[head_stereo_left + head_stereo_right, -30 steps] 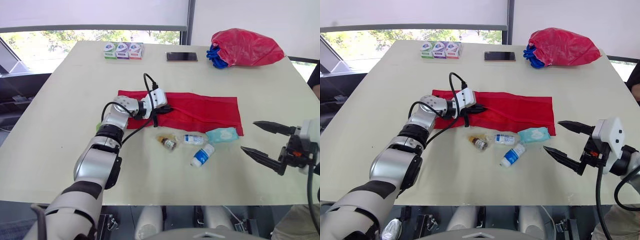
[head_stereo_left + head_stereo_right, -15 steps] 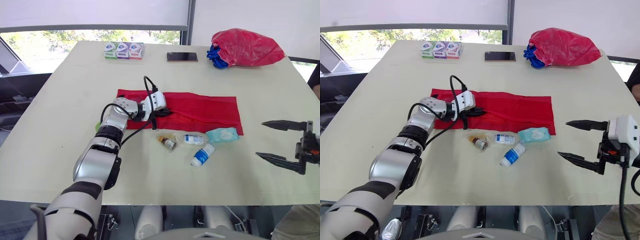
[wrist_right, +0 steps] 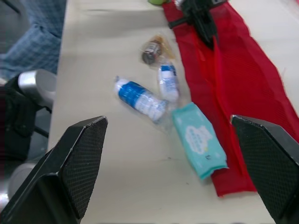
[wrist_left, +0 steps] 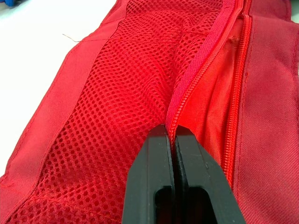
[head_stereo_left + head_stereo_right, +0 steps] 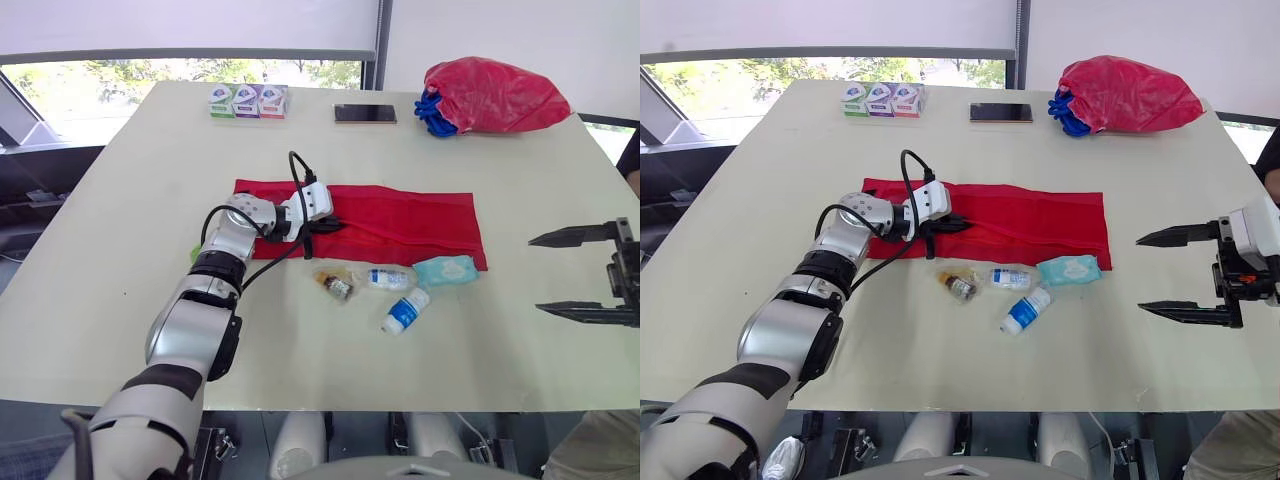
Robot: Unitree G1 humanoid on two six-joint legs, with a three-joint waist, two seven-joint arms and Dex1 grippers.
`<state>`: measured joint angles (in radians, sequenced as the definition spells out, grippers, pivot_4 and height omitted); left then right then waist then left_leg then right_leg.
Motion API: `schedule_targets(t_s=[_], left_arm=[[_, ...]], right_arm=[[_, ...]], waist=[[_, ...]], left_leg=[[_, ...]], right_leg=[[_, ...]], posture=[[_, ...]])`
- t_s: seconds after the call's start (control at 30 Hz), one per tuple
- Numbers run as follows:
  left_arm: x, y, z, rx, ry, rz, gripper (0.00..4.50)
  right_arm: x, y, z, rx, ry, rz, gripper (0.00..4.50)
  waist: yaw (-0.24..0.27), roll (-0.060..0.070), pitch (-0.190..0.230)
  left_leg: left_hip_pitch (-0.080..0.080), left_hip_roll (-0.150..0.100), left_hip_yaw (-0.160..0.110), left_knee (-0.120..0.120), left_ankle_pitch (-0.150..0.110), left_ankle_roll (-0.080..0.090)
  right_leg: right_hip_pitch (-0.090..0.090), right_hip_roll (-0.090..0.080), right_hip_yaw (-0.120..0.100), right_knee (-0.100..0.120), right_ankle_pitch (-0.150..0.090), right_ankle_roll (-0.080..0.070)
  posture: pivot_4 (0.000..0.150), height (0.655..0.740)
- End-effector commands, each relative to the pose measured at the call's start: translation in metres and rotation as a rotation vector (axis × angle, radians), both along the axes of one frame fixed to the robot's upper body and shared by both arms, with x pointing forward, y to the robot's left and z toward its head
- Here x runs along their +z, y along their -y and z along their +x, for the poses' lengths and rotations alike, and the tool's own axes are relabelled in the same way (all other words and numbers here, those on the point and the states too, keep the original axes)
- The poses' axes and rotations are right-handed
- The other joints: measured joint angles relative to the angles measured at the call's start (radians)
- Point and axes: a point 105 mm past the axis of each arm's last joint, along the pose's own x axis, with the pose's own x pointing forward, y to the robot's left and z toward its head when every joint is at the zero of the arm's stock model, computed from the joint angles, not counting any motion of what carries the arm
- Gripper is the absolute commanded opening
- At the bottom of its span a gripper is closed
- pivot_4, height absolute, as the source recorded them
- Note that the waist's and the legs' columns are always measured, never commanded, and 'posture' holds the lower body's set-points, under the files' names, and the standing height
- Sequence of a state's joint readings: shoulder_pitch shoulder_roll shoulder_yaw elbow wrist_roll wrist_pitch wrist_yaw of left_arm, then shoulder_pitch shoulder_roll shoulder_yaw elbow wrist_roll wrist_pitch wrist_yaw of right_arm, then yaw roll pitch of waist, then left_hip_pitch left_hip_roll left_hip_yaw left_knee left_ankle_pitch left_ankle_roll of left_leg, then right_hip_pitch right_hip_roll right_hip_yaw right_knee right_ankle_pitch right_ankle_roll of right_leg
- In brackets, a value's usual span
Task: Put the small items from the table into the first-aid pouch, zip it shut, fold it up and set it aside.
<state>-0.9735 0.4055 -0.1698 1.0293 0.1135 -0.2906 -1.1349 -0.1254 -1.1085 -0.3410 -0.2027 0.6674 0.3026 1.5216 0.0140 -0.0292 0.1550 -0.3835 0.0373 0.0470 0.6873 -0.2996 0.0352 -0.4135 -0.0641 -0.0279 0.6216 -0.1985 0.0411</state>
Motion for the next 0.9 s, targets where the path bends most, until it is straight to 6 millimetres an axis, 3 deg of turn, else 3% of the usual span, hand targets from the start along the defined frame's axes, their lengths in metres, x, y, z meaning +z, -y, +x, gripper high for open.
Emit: schedule_targets(t_s=[0.03, 0.27, 0.43, 0.6, 0.73, 0.9], left_arm=[[0.015, 0.004, 0.001, -0.021, 0.047, -0.014, 0.07], [0.014, 0.015, -0.001, -0.055, 0.042, -0.008, 0.07], [0.013, 0.024, 0.0, -0.059, 0.039, -0.016, 0.07], [0.009, 0.027, -0.003, -0.067, 0.027, -0.016, 0.07], [0.008, 0.027, -0.003, -0.064, 0.021, -0.018, 0.07], [0.007, 0.027, -0.004, -0.062, 0.016, -0.024, 0.07]], right_arm=[[-0.004, -0.02, 0.002, 0.078, 0.027, -0.032, 4.5], [-0.053, -0.055, 0.024, 0.161, 0.027, -0.236, 4.5], [-0.062, -0.083, 0.038, 0.269, 0.067, -0.253, 4.5], [-0.076, -0.092, 0.05, 0.357, 0.115, -0.339, 4.5], [-0.09, -0.088, 0.059, 0.401, 0.135, -0.442, 4.5], [-0.094, -0.095, 0.063, 0.443, 0.152, -0.445, 4.5]], waist=[[-0.001, 0.0, 0.0], [0.0, 0.0, 0.0], [0.0, 0.001, 0.0], [0.0, 0.0, 0.0], [0.001, 0.0, 0.0], [-0.001, 0.001, 0.0]], left_leg=[[0.0, 0.0, 0.0, 0.0, 0.0, 0.0], [-0.001, 0.0, 0.0, 0.001, 0.0, 0.0], [-0.001, 0.0, 0.001, 0.002, 0.0, 0.0], [-0.001, 0.0, 0.0, 0.002, 0.0, -0.001], [-0.001, 0.0, 0.0, 0.002, 0.001, -0.002], [-0.001, 0.0, 0.0, 0.002, 0.002, -0.004]], right_leg=[[0.0, 0.0, 0.0, 0.0, 0.0, 0.0], [-0.001, 0.0, 0.0, 0.001, 0.0, 0.0], [-0.001, 0.0, 0.0, 0.001, 0.0, 0.0], [-0.001, 0.0, -0.001, 0.001, 0.0, 0.0], [-0.001, 0.0, -0.001, 0.001, 0.0, 0.0], [-0.001, 0.0, -0.001, 0.002, 0.0, 0.0]], posture=[[0.15, 0.74], [0.15, 0.74], [0.15, 0.74], [0.15, 0.74], [0.15, 0.74], [0.15, 0.74]])
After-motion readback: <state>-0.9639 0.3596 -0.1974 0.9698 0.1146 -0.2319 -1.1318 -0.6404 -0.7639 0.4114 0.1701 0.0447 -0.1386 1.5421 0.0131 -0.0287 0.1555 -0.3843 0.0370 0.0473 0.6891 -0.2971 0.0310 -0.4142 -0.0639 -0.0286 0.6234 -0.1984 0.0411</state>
